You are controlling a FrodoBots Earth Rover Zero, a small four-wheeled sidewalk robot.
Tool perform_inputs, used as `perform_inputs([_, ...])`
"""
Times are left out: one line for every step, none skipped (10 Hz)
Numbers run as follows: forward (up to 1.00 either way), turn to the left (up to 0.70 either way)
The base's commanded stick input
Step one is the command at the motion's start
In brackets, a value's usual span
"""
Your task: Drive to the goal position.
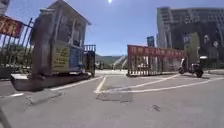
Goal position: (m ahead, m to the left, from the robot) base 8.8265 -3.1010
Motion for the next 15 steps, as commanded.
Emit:
perform_inputs([0.45,0.00])
perform_inputs([0.45,0.00])
perform_inputs([0.45,0.00])
perform_inputs([0.45,0.00])
perform_inputs([0.45,0.00])
perform_inputs([0.45,0.00])
perform_inputs([0.45,0.00])
perform_inputs([0.45,0.00])
perform_inputs([0.45,0.00])
perform_inputs([0.45,0.00])
perform_inputs([0.45,0.00])
perform_inputs([0.45,0.00])
perform_inputs([0.45,0.00])
perform_inputs([0.45,0.00])
perform_inputs([0.45,0.00])
